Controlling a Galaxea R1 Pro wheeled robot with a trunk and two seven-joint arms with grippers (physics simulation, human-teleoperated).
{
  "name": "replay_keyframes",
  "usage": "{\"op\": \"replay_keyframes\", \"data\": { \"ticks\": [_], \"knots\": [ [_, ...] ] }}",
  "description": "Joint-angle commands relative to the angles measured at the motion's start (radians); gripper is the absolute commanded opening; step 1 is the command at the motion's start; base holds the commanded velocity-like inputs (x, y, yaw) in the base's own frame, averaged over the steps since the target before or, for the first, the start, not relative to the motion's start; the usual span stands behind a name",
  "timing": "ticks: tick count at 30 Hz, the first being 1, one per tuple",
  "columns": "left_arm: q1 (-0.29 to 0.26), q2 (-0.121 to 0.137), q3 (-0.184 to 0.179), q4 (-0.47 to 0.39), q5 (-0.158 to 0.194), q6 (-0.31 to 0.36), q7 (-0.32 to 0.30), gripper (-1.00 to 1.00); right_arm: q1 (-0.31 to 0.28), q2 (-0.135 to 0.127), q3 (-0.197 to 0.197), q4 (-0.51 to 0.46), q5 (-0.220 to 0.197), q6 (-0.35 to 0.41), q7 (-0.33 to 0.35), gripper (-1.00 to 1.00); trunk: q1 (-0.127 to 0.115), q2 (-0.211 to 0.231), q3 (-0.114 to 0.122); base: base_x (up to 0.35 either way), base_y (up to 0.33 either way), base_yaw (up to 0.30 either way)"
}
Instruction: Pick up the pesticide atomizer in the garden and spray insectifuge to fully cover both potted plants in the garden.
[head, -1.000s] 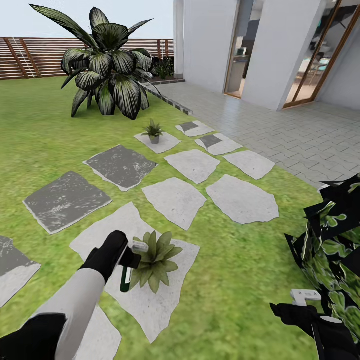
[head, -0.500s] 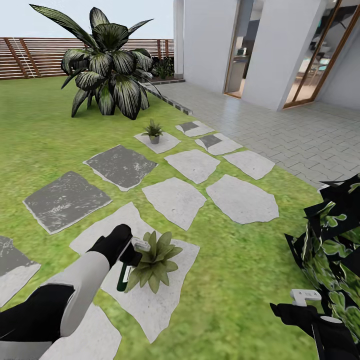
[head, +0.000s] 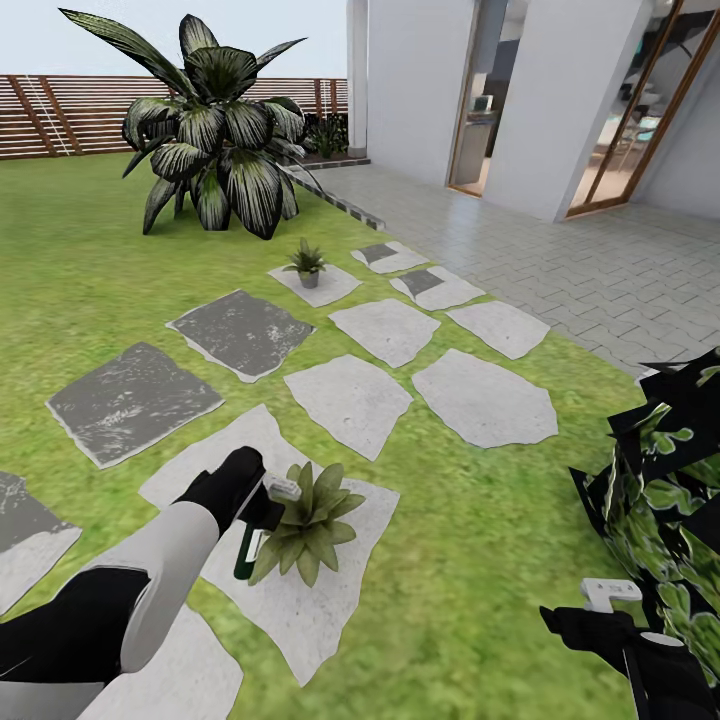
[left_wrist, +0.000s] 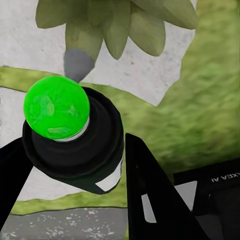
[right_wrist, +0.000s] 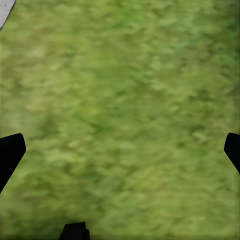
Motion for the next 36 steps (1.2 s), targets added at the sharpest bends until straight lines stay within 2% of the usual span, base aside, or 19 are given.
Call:
{"op": "replay_keyframes", "data": {
  "ticks": [1,5,11,18,23,29,36],
  "knots": [
    [0.000,-0.001,-0.004,-0.001,-0.009,0.003,-0.009,-1.00,-0.001,0.001,-0.003,-0.001,0.010,0.001,0.009,1.00,0.000,0.000,-0.001,0.000,0.000,0.000],
    [0.002,-0.004,-0.004,-0.002,-0.009,0.003,-0.008,-1.00,-0.001,0.002,0.001,0.000,0.013,0.001,0.007,1.00,0.000,0.000,-0.001,0.000,0.000,0.000],
    [0.003,-0.004,-0.003,0.000,-0.009,0.004,-0.008,-1.00,-0.001,0.002,0.039,0.002,0.012,0.014,0.007,1.00,0.000,0.000,-0.001,0.000,0.000,0.023],
    [0.004,-0.006,0.001,-0.002,-0.008,0.004,-0.009,-1.00,-0.001,0.003,0.040,0.058,0.013,0.095,0.006,1.00,0.000,0.000,-0.005,0.000,0.000,0.143],
    [0.009,-0.006,-0.001,-0.002,-0.008,0.003,-0.009,-1.00,-0.001,0.003,0.040,0.086,0.012,0.102,0.007,1.00,0.000,0.000,-0.005,0.000,0.000,0.013],
    [0.022,-0.006,-0.001,0.000,-0.008,0.003,-0.009,-1.00,-0.001,0.003,0.042,0.188,0.011,0.102,0.005,1.00,0.000,0.000,-0.005,0.000,0.000,0.001],
    [0.035,-0.004,-0.003,0.007,-0.008,0.001,-0.009,-1.00,-0.001,0.003,0.042,0.196,0.011,0.103,0.004,1.00,0.000,0.000,-0.005,0.155,0.127,0.000]
  ]
}}
